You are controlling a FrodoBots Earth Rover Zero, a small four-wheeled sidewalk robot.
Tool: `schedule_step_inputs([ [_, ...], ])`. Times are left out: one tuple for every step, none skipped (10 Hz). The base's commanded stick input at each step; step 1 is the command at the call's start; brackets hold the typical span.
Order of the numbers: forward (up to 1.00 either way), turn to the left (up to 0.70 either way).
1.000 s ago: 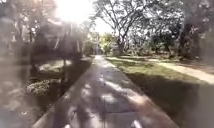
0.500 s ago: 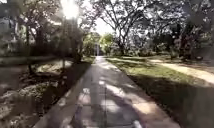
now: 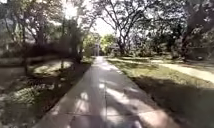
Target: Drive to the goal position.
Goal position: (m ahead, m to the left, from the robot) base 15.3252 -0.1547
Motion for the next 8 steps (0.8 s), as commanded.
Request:
schedule_step_inputs([
  [0.5,0.0],
  [0.5,0.0],
  [0.5,0.0],
  [0.5,0.0],
  [0.5,0.0],
  [0.5,0.0],
  [0.5,-0.25],
  [0.5,-0.5],
])
